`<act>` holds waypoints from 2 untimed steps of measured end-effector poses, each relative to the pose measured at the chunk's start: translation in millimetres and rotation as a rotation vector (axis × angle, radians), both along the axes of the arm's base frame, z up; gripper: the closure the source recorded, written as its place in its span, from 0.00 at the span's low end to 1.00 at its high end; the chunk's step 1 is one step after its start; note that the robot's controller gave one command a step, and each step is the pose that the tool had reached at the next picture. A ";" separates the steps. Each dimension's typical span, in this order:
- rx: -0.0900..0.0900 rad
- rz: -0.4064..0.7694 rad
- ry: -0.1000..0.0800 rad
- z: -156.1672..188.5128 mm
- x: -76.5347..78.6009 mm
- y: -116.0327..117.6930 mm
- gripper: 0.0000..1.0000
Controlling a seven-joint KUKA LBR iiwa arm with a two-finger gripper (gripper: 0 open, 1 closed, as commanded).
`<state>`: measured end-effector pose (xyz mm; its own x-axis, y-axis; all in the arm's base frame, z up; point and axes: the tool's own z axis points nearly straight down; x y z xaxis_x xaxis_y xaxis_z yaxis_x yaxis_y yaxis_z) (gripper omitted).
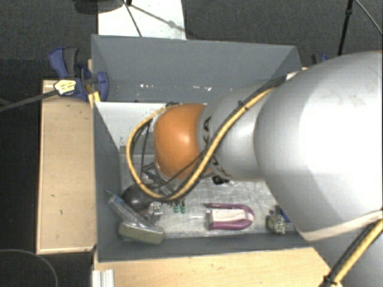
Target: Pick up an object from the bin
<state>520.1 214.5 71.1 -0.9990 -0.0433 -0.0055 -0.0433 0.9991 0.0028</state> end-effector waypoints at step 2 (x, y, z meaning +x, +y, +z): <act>-0.004 0.226 -0.005 133.1 39.9 -63.6 1.00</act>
Offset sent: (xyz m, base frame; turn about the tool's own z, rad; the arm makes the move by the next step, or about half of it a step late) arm 0.0000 0.0000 0.0000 0.0000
